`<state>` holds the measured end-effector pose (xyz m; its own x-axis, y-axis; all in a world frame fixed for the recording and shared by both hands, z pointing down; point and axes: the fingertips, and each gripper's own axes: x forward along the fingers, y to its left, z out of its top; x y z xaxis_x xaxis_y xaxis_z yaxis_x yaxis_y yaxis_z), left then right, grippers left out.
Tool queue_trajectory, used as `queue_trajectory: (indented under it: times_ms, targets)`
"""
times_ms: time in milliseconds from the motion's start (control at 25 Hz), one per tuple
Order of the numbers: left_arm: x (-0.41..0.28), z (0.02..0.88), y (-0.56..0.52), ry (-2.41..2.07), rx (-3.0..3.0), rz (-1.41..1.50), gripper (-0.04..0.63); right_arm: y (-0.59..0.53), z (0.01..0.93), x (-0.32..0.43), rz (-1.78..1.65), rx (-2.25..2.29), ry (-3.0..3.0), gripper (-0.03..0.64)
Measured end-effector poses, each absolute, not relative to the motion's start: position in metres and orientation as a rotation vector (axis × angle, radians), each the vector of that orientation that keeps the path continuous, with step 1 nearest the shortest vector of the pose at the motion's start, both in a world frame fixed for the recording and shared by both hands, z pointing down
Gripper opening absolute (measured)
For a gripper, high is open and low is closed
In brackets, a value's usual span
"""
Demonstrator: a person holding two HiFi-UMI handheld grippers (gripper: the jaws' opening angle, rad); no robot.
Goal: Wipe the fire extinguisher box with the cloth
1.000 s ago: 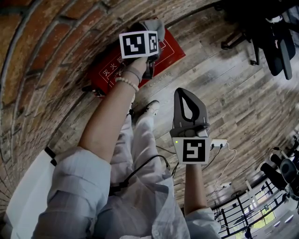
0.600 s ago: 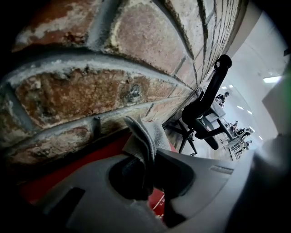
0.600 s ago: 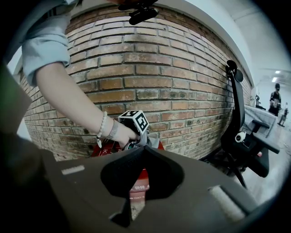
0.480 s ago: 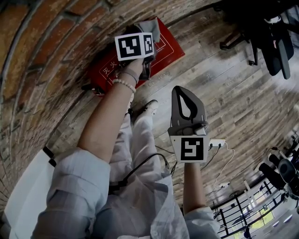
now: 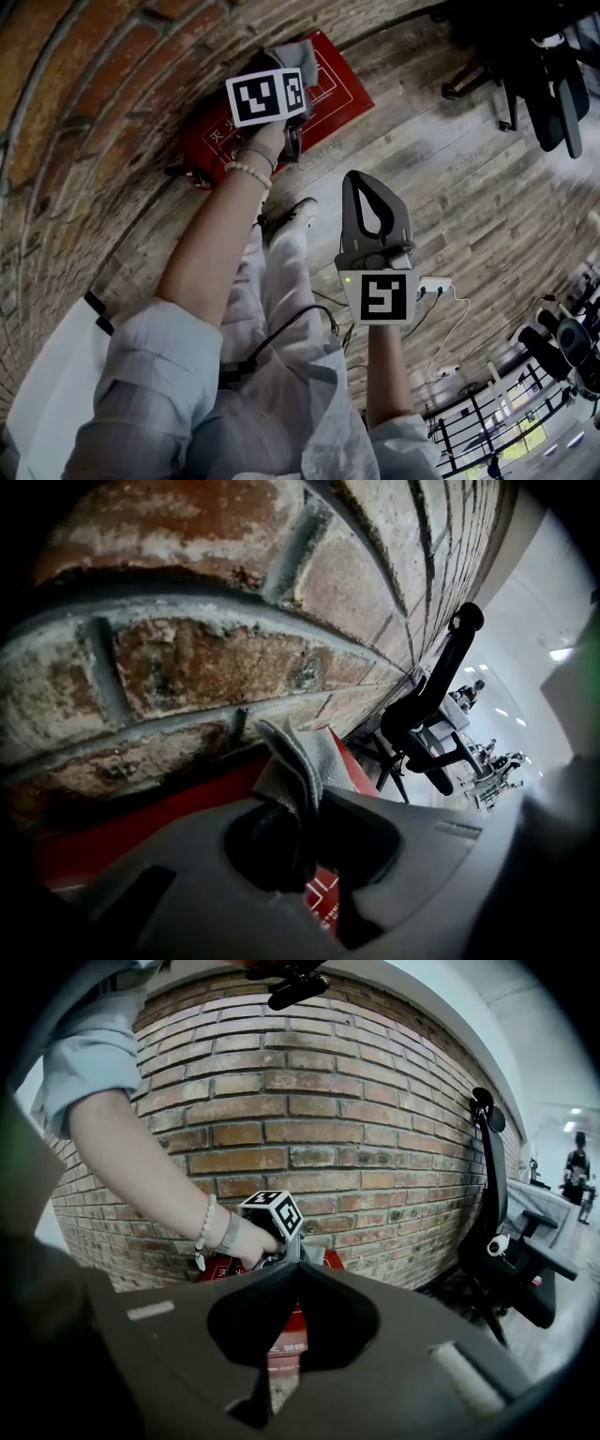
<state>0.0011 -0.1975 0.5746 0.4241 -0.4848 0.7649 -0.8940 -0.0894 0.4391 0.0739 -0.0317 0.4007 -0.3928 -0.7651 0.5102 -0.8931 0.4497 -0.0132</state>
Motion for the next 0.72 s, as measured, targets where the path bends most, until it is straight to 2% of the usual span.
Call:
queue_trajectory:
  times_ms: [720]
  targets:
    - [-0.029,0.574,-0.176,-1.240,1.679,0.530,0.010,-0.021,0.398,0.057,0.385,1.366,-2.277,0.008]
